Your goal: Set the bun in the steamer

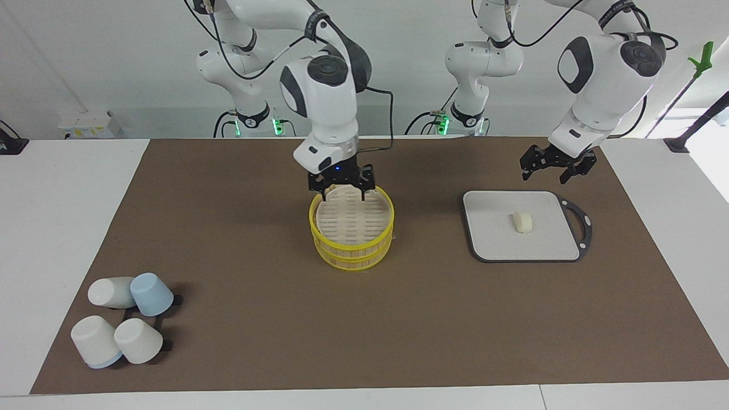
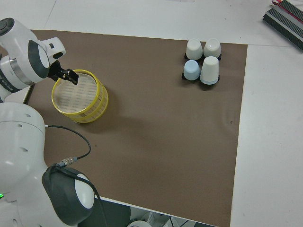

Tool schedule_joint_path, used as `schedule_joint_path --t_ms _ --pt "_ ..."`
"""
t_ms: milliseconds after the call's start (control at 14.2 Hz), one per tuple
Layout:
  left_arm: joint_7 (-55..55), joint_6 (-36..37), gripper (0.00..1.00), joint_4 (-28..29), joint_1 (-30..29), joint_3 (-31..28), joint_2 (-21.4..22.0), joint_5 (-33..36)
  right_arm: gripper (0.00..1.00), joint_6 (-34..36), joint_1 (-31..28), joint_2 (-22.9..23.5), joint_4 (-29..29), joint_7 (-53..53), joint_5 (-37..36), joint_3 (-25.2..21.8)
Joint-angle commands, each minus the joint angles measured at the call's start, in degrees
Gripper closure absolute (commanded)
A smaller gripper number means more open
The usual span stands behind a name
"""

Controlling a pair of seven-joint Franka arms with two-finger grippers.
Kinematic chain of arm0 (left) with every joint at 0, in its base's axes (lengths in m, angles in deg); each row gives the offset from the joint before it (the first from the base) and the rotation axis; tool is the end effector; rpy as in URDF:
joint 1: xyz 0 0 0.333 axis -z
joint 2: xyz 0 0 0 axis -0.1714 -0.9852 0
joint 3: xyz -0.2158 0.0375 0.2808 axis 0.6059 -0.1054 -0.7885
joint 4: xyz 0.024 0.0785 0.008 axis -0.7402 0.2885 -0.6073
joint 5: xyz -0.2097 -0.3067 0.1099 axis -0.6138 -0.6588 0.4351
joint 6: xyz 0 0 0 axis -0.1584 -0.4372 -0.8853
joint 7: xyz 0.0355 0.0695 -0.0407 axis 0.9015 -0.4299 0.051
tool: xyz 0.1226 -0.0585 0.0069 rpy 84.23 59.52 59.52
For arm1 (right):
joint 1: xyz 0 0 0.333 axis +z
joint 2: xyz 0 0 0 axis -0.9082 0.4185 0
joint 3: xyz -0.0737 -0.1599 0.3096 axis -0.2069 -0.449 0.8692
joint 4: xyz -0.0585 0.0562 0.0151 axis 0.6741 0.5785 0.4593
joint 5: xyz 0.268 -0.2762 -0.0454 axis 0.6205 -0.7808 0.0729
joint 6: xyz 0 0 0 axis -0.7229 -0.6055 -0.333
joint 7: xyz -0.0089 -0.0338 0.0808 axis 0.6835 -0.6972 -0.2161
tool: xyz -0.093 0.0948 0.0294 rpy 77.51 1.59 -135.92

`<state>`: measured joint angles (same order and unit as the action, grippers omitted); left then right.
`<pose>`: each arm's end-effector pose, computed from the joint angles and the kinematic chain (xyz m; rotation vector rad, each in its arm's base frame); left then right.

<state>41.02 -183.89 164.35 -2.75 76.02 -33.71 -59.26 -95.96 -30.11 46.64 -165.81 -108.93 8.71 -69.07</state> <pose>0.5222 -0.0211 0.5009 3.0996 -0.2920 -0.0543 0.5482 0.3773 0.4722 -3.0890 0.0845 -0.0846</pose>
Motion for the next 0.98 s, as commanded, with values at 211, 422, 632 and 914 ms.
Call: schedule_joint_path --t_ms 211,422,632,914 --pt "-0.15 -18.46 0.00 14.55 -2.81 -0.09 -0.36 1.18 0.01 -0.60 4.31 9.35 8.29 -4.40 -0.35 -0.45" --pt "-0.15 -22.78 0.00 14.55 -2.63 0.00 -4.58 1.09 0.01 -2.28 5.81 10.32 8.21 -6.08 -0.53 -0.45" --pt "0.11 -24.89 0.00 15.86 -2.54 -0.08 -5.64 1.26 0.01 -2.63 6.25 11.46 8.30 -6.17 -0.61 -0.53" --pt "0.20 -32.19 0.00 19.82 -2.81 0.00 -6.61 1.26 0.28 -4.83 6.33 11.46 7.42 -6.43 -0.61 -0.53"
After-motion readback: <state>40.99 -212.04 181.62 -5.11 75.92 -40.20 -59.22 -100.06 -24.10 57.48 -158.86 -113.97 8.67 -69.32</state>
